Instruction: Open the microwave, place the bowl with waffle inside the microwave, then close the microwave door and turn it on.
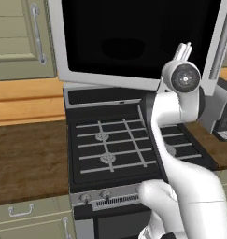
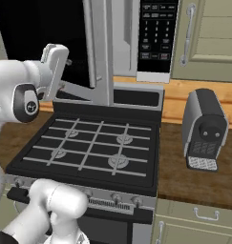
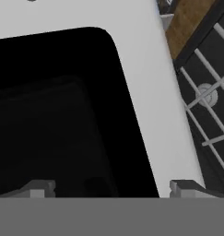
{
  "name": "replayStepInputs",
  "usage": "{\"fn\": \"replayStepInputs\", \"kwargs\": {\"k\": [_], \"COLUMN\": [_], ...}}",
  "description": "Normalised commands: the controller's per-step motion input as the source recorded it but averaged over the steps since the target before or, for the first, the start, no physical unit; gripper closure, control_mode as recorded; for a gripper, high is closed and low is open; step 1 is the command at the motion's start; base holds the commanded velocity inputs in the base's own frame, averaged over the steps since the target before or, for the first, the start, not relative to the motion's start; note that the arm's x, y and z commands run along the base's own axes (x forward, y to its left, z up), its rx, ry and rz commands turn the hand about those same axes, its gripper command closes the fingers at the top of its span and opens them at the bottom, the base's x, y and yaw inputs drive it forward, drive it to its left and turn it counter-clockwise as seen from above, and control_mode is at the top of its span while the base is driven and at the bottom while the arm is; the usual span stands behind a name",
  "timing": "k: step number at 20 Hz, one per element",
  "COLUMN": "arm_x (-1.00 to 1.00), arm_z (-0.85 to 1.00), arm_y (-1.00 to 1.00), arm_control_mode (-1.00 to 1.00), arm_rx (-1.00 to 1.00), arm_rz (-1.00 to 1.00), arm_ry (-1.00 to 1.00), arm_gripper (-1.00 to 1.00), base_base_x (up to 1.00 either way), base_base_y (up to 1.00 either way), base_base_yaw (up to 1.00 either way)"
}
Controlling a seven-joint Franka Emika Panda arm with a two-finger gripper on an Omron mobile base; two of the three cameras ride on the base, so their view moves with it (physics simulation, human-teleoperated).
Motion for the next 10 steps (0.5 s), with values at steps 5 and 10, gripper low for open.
{"fn": "replayStepInputs", "kwargs": {"k": [5, 10], "arm_x": [0.70, 0.60], "arm_z": [0.00, 0.00], "arm_y": [-0.14, -0.13], "arm_control_mode": [-1.00, -1.00], "arm_rx": [0.01, 0.00], "arm_rz": [0.00, 0.00], "arm_ry": [0.07, 0.05], "arm_gripper": [-1.00, -1.00], "base_base_x": [0.00, 0.00], "base_base_y": [0.00, 0.00], "base_base_yaw": [0.00, 0.00]}}
